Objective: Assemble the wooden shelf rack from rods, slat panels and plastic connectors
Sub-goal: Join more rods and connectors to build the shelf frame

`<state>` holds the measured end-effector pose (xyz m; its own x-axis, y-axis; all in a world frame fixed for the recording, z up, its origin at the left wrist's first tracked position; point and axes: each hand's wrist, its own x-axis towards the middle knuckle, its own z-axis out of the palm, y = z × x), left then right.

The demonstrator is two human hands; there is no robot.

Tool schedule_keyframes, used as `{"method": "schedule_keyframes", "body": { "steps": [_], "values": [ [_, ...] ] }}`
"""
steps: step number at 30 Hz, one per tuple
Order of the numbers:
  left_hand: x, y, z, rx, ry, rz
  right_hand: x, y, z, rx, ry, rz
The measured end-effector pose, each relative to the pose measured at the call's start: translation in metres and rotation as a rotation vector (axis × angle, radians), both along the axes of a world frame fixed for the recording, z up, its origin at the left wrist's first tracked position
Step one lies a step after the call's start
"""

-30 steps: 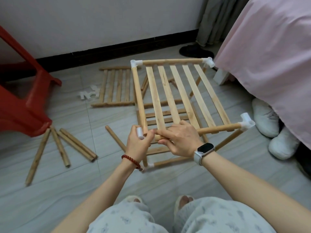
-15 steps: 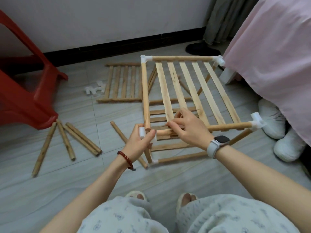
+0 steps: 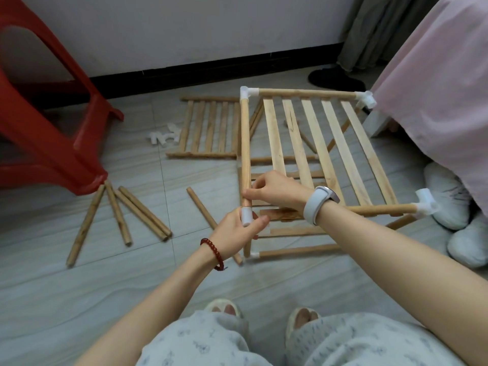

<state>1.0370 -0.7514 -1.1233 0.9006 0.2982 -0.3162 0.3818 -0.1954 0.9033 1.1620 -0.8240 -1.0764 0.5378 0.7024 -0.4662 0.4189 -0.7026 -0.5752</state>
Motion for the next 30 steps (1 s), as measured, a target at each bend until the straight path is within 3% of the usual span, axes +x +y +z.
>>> {"method": "schedule_keyframes", "body": {
  "steps": [9,17,21,30],
  "values": [
    [0.000,-0.003,-0.006,0.016,0.069,-0.012,0.002,0.006,-0.001,-0.017,0.126,-0.050],
    [0.003,-0.008,-0.016,0.112,-0.027,0.105,0.003,0.007,0.002,-0.006,0.221,-0.109],
    [0.003,-0.012,-0.019,0.125,-0.060,0.134,0.011,0.024,0.013,0.070,0.152,-0.190],
    [0.008,-0.007,-0.034,0.299,-0.171,0.112,0.020,0.048,0.012,-0.085,-0.031,-0.045]
  ]
}}
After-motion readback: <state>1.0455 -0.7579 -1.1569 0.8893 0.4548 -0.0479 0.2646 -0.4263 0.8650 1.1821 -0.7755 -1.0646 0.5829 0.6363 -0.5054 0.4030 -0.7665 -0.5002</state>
